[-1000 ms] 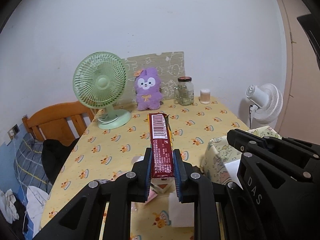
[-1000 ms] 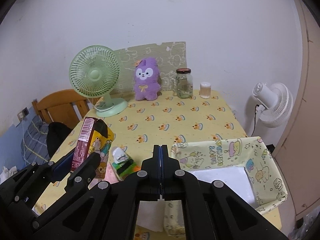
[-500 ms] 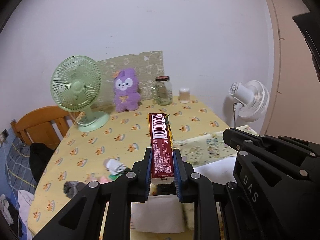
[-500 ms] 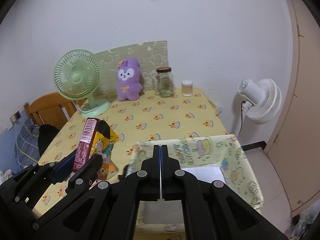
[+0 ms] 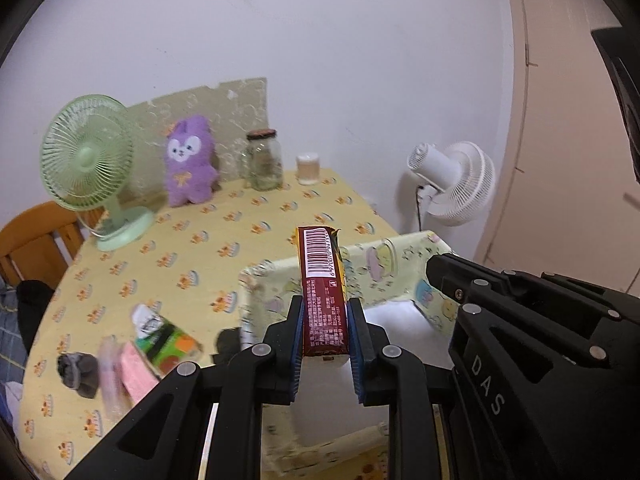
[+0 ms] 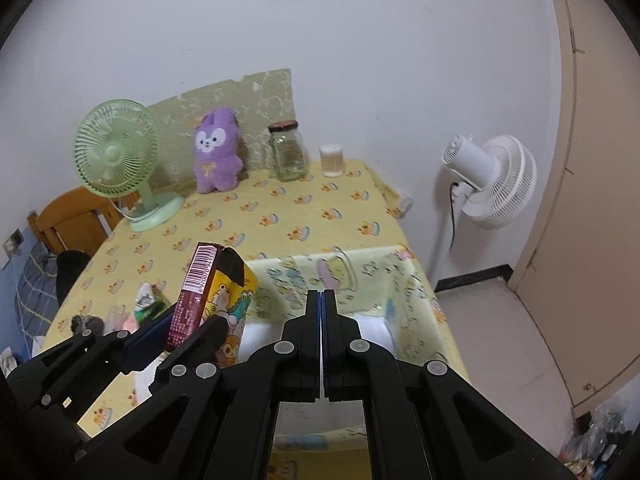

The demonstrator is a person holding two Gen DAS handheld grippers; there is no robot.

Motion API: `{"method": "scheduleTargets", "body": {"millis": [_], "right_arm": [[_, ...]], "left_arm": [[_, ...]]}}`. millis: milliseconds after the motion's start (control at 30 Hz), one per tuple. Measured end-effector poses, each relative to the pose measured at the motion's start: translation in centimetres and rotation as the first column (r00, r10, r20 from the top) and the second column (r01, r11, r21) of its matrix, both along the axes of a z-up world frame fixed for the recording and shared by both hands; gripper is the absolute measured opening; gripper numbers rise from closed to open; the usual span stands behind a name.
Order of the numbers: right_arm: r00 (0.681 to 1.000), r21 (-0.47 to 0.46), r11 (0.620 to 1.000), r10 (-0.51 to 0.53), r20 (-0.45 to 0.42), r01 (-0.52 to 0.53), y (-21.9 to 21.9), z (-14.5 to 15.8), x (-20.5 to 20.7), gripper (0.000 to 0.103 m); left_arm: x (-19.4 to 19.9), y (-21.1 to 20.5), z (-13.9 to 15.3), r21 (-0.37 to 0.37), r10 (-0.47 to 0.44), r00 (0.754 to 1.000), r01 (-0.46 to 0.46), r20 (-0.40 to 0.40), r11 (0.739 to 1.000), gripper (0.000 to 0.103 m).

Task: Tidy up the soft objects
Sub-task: 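Carry the brown snack box into the gift-paper box and open the left tool, then withdraw the left tool from the gift-paper box back over the table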

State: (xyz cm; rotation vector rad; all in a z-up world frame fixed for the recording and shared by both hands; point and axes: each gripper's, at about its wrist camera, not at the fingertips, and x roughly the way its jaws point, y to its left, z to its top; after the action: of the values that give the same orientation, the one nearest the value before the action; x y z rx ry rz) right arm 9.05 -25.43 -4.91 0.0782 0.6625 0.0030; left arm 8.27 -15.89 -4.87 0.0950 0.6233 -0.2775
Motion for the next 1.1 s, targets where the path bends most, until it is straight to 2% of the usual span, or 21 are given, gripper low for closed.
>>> {"method": "scheduleTargets", "body": {"millis": [33,133,200,267,367,500,567,733,933,1100], "right_arm": [[1.0,-0.003,1.0,-0.005,-0.008,0.005,-0.2,-0.2,0.1,0.003],[0.999,-0.021,1.0,-0.01,-0.034,0.009,-0.6,-0.8,0.3,0.003],[0.999,-0.021,1.0,-0.008,-0.051,0.007,-0.7,-1.1,0.5,0.003],[0.998,-0.022,1.0,-0.007,-0.062,0.006,-0.7,-1.4,0.5,0.004],[0.997,-0.026,1.0,-0.003,-0.071,0.001,-0.6,-1.6,0.5,0.004],[0.997,-0.041,0.999,-0.004,-0.079,0.001,-0.2,-1.5,0.2,0.004],[0.997,-0.046,0.999,0.005,-0.077,-0.008,0.1,-1.3,-0.1,0.004],[0.997,-0.057,0.998,0.024,-0.069,-0.028,1.0,-0.6,-0.8,0.004],[0.996,-0.089,0.996,0.015,-0.087,-0.023,2.3,0.3,-1.7,0.004],[0.998,-0.098,0.995,0.023,-0.066,-0.029,3.9,1.4,-2.2,0.004]], "left_arm": [[0.0,-0.2,-0.2,-0.002,-0.005,1.0,0.005,-0.007,1.0,0.02],[0.3,-0.6,-0.7,-0.005,-0.002,1.0,0.002,-0.03,1.0,0.042],[0.4,-0.7,-1.0,-0.004,0.009,0.999,-0.009,-0.044,1.0,0.049],[0.6,-0.5,-1.3,-0.004,0.031,0.998,-0.031,-0.063,1.0,0.063],[0.7,-0.1,-1.6,-0.015,0.045,0.995,-0.046,-0.088,0.999,0.071],[0.1,0.4,-1.5,-0.015,0.054,0.994,-0.056,-0.09,0.998,0.074],[-0.4,0.8,-1.3,-0.011,0.076,0.993,-0.078,-0.087,0.997,0.08],[-1.3,1.8,-0.7,-0.019,0.095,0.992,-0.097,-0.08,0.995,0.086],[-2.2,2.8,0.3,0.011,0.079,0.995,-0.079,-0.068,0.997,0.088],[-2.9,4.3,1.4,0.021,0.089,0.995,-0.088,-0.032,0.996,0.089]]}}
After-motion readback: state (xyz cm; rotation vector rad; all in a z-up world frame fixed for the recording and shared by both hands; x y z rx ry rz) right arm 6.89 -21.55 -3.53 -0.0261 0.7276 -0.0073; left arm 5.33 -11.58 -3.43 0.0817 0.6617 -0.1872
